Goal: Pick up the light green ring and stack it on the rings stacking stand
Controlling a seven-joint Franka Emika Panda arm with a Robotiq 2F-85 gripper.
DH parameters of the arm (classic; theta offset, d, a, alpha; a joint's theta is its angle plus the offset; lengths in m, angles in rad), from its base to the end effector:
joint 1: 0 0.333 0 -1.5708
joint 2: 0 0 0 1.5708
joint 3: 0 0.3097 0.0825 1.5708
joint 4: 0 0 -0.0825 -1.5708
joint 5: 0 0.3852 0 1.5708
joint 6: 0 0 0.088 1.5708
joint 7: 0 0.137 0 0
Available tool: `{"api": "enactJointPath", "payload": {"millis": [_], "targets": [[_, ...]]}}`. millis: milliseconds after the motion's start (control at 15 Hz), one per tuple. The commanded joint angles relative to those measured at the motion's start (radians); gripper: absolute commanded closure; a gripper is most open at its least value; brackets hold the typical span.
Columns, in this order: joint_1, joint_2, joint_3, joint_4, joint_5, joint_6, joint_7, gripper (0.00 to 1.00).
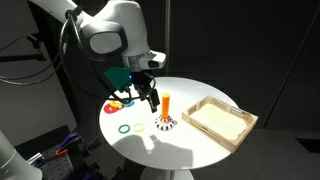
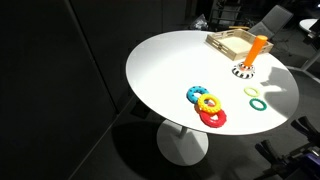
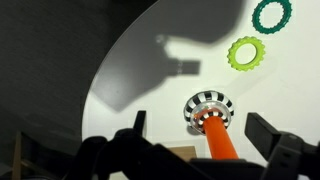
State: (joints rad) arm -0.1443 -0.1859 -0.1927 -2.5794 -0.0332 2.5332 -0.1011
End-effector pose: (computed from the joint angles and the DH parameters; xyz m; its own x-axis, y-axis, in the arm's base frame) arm 0.4278 -0.1474 0.3015 0.9690 -0.2056 0.1371 -0.2077 -0.9782 0.0009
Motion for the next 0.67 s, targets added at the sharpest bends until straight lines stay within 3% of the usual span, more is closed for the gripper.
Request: {"api": "enactJointPath", "payload": {"millis": [0,133,200,600], "targets": [[-0.007,0.008,0.009,0.007,0.003,-0.002,-0.001,0.0],[-0.007,0.015,0.009,0.014,0.003,-0.002,-0.001,0.0],[0.032,0.142,0.007,0.126,0.076,-0.017,-0.072,0.0],[0.056,0.34,0.071,0.258,0.147,-0.005,-0.086,0.0]]}}
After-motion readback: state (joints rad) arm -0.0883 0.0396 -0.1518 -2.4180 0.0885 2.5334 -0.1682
